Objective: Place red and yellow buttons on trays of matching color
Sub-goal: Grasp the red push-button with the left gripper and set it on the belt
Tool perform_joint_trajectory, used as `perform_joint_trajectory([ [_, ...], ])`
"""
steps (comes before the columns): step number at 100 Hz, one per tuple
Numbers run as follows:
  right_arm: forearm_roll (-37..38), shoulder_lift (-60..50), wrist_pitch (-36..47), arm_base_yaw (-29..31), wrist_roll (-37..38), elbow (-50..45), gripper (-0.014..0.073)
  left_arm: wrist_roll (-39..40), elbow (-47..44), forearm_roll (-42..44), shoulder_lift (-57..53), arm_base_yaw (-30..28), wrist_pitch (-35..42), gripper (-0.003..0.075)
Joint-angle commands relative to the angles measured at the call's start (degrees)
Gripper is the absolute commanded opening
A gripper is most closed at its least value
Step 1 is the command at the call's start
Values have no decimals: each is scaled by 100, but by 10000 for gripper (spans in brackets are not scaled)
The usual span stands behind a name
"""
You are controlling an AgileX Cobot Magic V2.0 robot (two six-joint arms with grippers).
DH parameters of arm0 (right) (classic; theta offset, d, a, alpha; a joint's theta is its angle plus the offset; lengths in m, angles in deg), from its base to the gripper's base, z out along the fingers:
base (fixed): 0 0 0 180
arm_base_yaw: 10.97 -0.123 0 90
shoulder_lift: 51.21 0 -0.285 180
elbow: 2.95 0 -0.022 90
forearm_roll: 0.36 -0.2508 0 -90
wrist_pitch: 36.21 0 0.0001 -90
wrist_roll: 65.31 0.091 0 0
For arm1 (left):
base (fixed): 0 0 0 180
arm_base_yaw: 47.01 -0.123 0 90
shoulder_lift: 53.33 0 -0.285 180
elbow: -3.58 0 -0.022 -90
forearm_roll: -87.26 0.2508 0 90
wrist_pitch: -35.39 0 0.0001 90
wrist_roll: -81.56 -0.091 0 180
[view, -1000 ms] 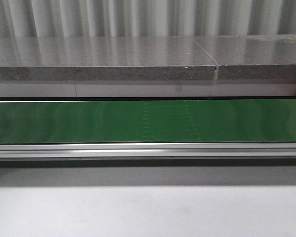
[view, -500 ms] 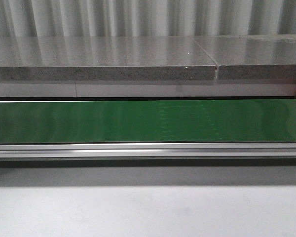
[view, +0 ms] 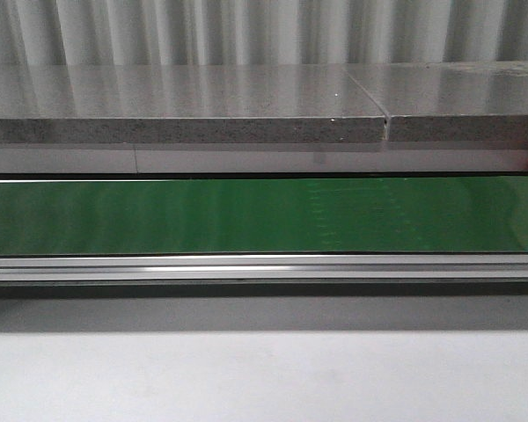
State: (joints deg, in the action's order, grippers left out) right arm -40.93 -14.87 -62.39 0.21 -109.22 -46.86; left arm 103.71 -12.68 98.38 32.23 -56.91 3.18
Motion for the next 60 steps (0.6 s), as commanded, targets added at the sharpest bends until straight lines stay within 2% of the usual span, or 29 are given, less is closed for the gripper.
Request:
perform_joint_trajectory([
  [1,-171,3,300,4,-41,151,-69,107,148,42,-126,-310,283,544],
  [30,-171,3,300,4,-41,151,-69,107,148,31,598,-1036,202,544],
  [60,-171,3,300,4,-41,151,-69,107,324,31,1568,-1173,436,544],
])
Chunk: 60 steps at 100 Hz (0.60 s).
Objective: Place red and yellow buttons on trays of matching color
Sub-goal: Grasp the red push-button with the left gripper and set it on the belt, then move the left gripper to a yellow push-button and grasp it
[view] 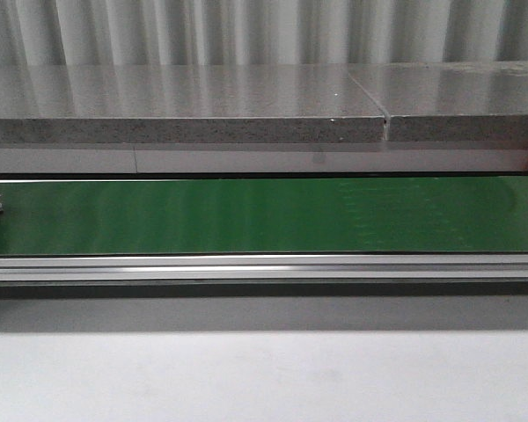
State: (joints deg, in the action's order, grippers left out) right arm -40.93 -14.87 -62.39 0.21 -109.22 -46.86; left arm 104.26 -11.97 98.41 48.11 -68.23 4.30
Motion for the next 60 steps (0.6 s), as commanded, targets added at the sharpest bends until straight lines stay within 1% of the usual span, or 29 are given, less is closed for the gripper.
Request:
perform_joint_trajectory([
  [1,-171,3,300,4,-41,151,-69,52,267,28,-4,-41,324,544],
  [34,-171,3,300,4,-41,151,-69,52,797,199,620,-47,373,544],
  [47,-171,3,300,4,-41,151,-69,52,1014,262,878,-47,243,544],
  [60,-171,3,300,4,-41,151,-69,52,1060,292,1092,-47,299,544],
])
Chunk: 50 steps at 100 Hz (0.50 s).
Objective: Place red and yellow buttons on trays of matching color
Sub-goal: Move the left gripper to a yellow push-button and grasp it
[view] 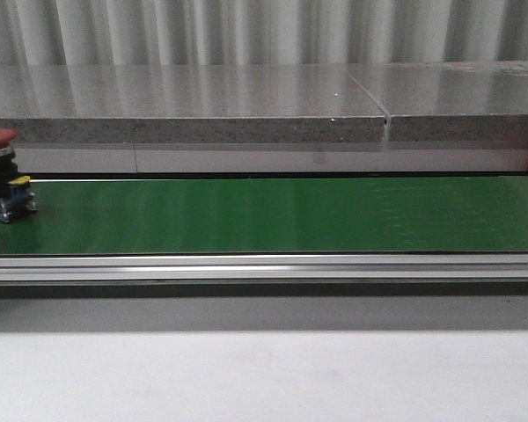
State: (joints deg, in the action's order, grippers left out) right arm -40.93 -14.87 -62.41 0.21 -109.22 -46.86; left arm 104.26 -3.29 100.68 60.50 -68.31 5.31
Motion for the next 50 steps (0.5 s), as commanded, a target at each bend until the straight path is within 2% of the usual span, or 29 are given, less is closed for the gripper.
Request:
perform_joint_trajectory([
  [1,-171,3,302,4,-41,151,-69,52,192,66,-139,-39,214,544],
  [21,-171,3,302,4,-41,151,-69,52,192,80,-26,-39,314,542],
  [28,-171,3,302,4,-41,151,-69,52,192,80,-26,-39,303,520],
  [37,-171,3,302,4,-41,151,-69,52,192,80,-26,-39,269,428],
  [50,-171,3,302,4,-41,151,-69,52,192,80,-26,-39,149,211],
])
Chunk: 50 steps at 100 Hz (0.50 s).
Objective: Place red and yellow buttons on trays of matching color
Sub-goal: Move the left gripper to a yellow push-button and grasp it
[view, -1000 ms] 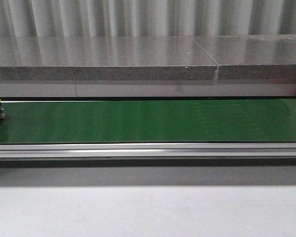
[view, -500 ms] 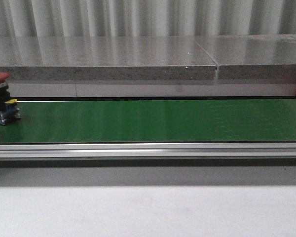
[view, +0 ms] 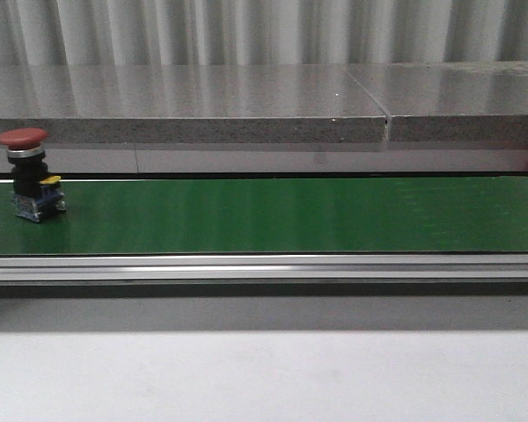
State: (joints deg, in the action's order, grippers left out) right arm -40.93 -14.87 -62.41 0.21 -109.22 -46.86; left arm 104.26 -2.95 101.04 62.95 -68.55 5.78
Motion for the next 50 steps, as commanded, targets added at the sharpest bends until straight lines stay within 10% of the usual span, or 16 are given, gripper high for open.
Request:
perform_joint_trajectory([
  [1,-171,3,302,4,-41,151,-69,52,158,45,-271,-14,101,200],
  [18,-171,3,302,4,-41,151,-69,52,158,45,-436,-14,-97,-22],
  [50,-171,3,302,4,-41,151,-69,52,158,25,-1679,63,-112,-21],
])
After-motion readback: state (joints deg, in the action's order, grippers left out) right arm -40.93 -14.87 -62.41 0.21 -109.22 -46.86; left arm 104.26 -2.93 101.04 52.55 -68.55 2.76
